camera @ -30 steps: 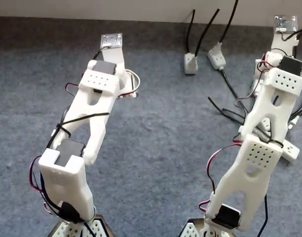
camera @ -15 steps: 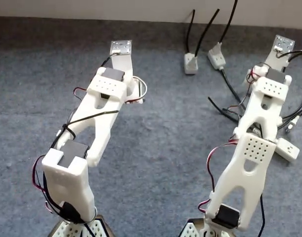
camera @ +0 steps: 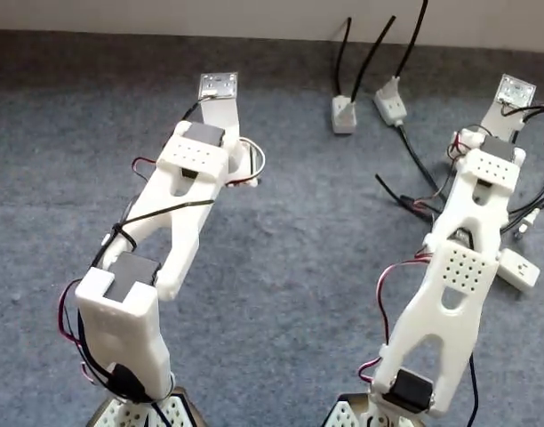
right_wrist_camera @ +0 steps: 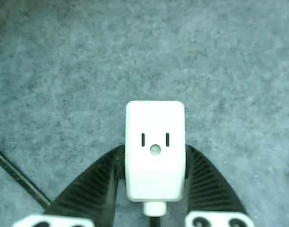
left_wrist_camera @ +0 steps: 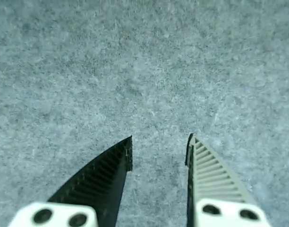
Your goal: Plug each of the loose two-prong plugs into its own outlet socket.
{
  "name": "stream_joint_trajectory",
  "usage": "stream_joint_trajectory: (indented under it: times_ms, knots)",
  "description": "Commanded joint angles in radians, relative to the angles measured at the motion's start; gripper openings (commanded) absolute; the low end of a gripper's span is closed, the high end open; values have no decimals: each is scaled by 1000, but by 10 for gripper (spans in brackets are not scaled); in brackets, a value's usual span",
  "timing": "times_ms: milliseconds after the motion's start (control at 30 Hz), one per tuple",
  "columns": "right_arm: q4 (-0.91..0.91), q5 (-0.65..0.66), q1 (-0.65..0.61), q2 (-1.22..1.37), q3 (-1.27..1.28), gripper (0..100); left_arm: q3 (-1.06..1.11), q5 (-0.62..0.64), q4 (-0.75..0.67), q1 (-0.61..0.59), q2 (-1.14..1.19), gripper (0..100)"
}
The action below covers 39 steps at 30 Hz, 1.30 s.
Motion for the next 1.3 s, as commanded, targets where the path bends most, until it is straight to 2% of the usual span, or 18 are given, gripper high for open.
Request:
stream_joint_trajectory:
  times_ms: [0,167,367,667,900,1033,1167,1267]
  knots:
    - [139,-3,2,-136,-153,123,-4,0,-14,8,-15,204]
    - [363,35,-47,-214,-361,123,-5,5,-14,8,-15,204]
    - [667,106,-208,-232,-553,123,-12,8,-35,-62,-18,204]
    - [674,107,-395,-236,-568,123,-10,155,-117,-226,-16,204]
    - [674,109,-581,-237,-568,123,-10,219,-135,-298,-15,204]
    - [676,109,-704,-226,-568,123,-45,256,-129,-398,-19,204]
    - [676,104,-851,-226,-441,123,-99,273,-129,-533,-25,204]
    - [671,103,-972,-225,-271,123,-120,270,-129,-590,-13,204]
